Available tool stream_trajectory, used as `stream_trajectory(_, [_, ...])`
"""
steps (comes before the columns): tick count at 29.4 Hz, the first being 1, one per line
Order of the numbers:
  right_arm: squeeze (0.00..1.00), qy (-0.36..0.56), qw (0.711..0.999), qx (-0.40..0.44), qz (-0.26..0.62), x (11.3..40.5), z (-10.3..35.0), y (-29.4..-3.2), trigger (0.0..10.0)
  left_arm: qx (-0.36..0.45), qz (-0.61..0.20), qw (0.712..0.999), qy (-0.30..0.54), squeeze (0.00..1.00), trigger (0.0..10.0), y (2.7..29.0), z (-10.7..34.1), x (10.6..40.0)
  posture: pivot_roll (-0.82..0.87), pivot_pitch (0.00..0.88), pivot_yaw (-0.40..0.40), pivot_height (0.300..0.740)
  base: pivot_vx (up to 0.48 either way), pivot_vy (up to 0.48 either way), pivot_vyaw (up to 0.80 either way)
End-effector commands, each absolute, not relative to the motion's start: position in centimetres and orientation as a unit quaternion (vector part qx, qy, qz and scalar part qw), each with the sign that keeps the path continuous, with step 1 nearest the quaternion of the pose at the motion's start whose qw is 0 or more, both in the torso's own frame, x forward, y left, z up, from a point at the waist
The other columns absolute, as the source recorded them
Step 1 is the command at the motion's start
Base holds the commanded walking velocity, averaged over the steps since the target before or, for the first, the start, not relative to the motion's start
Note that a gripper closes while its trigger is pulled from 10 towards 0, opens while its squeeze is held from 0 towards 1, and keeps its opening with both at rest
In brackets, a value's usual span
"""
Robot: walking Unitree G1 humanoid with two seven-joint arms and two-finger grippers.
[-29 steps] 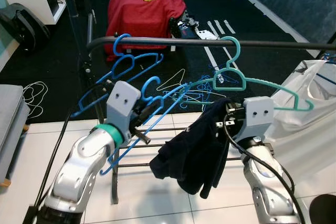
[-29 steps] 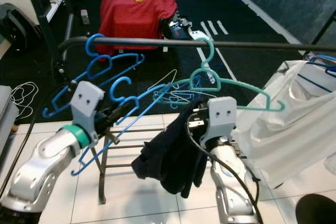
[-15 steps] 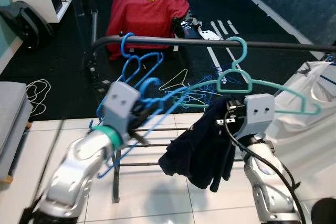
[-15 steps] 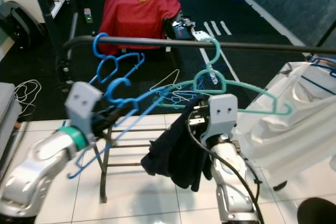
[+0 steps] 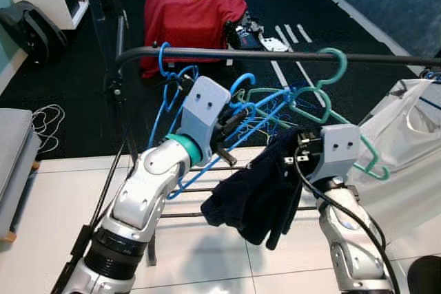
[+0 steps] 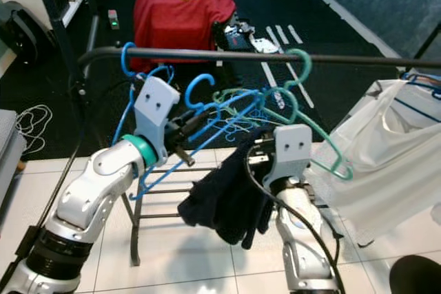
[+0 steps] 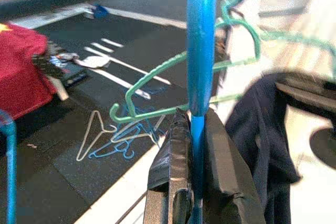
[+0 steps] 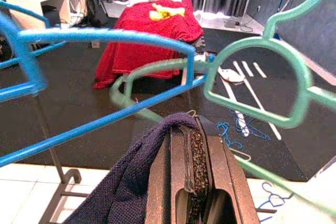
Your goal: Hang hanger
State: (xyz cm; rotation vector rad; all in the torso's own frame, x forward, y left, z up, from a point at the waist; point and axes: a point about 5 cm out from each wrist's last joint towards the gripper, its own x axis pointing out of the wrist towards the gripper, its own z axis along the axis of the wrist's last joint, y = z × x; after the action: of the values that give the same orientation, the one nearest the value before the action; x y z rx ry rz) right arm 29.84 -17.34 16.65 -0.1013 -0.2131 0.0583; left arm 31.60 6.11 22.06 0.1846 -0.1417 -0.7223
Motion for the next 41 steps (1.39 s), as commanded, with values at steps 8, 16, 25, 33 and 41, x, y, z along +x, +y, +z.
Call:
stream_trajectory(8, [0.0, -0.122, 0.991, -0.047, 0.03, 29.8, 17.2, -17.2, 10.0, 0.174, -0.348, 0.919, -0.06, 0.0, 10.0, 7.7, 20.3, 31.7, -0.02, 0.058, 0.056, 0.74, 0.0, 0.0, 0.0])
stream_trajectory(16, [0.0, -0.123, 0.991, -0.047, 0.029, 29.7, 17.3, -17.3, 10.0, 0.186, -0.355, 0.915, -0.054, 0.0, 10.0, 7.0, 19.7, 31.9, -0.02, 0.06, 0.06, 0.74, 0.0, 0.0, 0.0])
stream_trajectory(25, [0.0, -0.12, 0.991, -0.049, 0.023, 29.6, 17.2, -17.5, 10.0, 0.137, -0.411, 0.899, -0.065, 0.0, 10.0, 5.7, 20.6, 31.1, -0.03, 0.06, 0.064, 0.74, 0.0, 0.0, 0.0])
stream_trajectory(33, [0.0, -0.122, 0.991, -0.051, 0.02, 29.5, 17.2, -17.7, 10.0, 0.136, -0.384, 0.911, -0.069, 0.0, 10.0, 7.6, 20.9, 31.4, -0.02, 0.062, 0.07, 0.74, 0.0, 0.0, 0.0])
stream_trajectory(41, [0.0, -0.119, 0.989, -0.08, 0.032, 29.3, 17.4, -18.1, 10.0, 0.095, -0.326, 0.94, -0.044, 0.0, 10.0, 11.4, 20.2, 31.2, -0.02, 0.07, 0.055, 0.74, 0.0, 0.0, 0.0])
